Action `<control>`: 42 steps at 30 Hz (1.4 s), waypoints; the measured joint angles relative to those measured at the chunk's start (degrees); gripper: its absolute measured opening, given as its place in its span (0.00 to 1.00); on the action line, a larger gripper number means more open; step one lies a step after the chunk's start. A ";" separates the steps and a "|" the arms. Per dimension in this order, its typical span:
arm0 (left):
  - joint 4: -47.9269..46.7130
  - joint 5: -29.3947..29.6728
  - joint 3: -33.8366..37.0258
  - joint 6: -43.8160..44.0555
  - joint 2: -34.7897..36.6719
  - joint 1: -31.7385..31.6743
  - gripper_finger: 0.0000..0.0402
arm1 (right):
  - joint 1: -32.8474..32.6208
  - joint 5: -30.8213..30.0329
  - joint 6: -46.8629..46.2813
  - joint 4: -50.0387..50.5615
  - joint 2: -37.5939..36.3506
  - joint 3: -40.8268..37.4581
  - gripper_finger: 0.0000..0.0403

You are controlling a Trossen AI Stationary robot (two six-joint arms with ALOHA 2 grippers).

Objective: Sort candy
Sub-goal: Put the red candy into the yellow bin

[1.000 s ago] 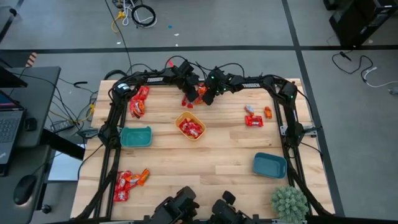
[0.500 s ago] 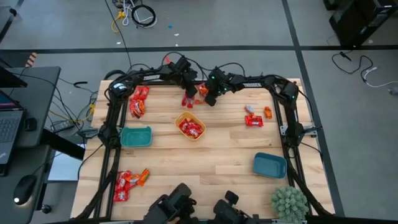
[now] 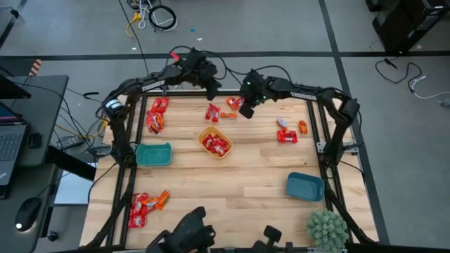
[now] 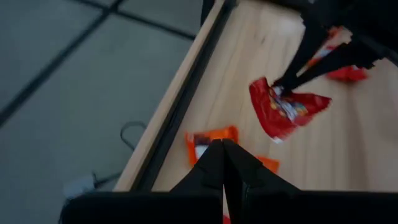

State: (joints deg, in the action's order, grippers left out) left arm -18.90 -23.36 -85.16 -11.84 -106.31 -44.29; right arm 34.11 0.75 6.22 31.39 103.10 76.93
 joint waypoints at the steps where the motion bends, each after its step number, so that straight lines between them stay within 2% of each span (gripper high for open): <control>1: 1.61 -0.28 2.03 0.04 1.54 0.00 0.00 | -0.93 0.00 0.00 0.16 -0.84 0.00 0.00; 5: 10.99 -0.74 12.77 0.42 9.67 0.00 0.00 | -5.72 0.13 -0.01 -1.07 -2.84 0.01 0.00; 10: 20.90 -0.91 26.29 1.77 20.59 0.96 0.00 | -12.70 0.31 -0.20 -3.16 -1.69 0.00 0.00; 14: 22.66 -1.02 34.28 1.90 28.81 2.48 0.00 | -17.54 0.31 -1.94 -5.39 -0.73 0.00 0.00; 21: 22.08 -0.81 43.83 2.60 40.42 6.92 0.00 | -22.82 0.05 -6.44 -9.99 3.33 0.02 0.00; 25: 21.74 1.90 47.37 3.21 44.10 9.32 0.00 | -24.39 -2.88 -9.02 -11.40 6.82 -0.02 0.00; 33: 18.73 4.14 48.46 3.15 45.23 12.17 0.00 | -24.92 -1.53 -9.25 -11.84 9.43 0.00 0.05; 37: 18.71 4.74 48.43 3.41 44.85 12.64 0.00 | -25.49 -1.22 -8.02 -12.24 9.06 0.00 0.10; 42: 18.07 5.08 48.43 3.48 44.85 12.66 0.00 | -26.34 -1.18 -7.56 -12.50 8.63 0.00 0.23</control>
State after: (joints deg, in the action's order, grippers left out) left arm -0.82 -18.28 -36.73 -8.36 -61.45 -31.64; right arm 7.77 -0.42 -1.34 18.90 111.74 76.93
